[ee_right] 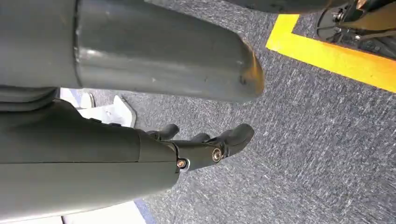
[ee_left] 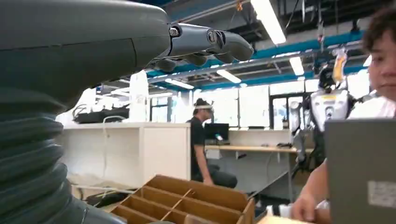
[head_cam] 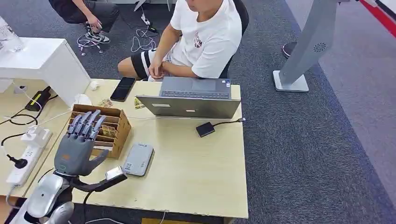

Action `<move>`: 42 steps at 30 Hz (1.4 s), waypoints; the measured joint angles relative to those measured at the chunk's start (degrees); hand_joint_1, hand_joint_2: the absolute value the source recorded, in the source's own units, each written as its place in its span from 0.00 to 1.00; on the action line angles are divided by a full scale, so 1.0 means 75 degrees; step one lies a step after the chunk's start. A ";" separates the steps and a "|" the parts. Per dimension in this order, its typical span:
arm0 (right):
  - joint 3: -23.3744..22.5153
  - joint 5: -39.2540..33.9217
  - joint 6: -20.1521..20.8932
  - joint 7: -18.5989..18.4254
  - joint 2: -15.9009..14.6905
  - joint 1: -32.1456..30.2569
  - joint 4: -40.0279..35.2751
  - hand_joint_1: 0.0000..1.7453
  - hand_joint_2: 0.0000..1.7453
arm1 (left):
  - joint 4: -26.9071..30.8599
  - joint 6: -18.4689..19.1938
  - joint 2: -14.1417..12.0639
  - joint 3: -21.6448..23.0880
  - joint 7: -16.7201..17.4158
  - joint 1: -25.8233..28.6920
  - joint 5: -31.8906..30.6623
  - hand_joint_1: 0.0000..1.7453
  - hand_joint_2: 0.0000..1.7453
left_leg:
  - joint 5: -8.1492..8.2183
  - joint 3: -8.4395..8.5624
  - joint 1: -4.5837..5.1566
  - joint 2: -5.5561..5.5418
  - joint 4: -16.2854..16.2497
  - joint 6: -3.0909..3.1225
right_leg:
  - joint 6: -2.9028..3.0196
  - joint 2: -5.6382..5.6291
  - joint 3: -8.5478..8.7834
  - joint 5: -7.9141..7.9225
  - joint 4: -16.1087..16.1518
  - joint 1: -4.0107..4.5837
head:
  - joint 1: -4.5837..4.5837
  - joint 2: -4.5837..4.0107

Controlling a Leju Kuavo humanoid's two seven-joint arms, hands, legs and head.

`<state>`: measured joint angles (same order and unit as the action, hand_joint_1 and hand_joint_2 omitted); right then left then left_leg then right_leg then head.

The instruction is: Pass the card to the sensor for recognition and then transmit it.

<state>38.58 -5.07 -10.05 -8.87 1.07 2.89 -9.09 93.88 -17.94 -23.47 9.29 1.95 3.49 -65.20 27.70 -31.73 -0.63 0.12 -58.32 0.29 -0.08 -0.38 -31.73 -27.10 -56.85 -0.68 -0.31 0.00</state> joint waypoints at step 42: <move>0.0000 -0.0003 0.0023 -0.0041 0.0026 0.0010 0.0000 0.00 0.00 | -0.1961 0.1923 0.0449 -0.0545 0.0842 -0.0825 -0.0035 1.00 1.00 | -0.0010 -0.0002 0.0000 -0.0008 0.0000 -0.0007 | 0.0001 0.0005 -0.0001 0.0005 -0.0002 0.0000 | 0.0000 0.0000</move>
<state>38.58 -5.09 -9.88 -9.18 1.27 2.96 -9.09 79.17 -3.52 -20.11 5.20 8.26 -2.70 -65.46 27.63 -31.75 -0.63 0.06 -58.32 0.24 -0.07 -0.35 -31.74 -27.06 -56.86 -0.69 -0.31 0.00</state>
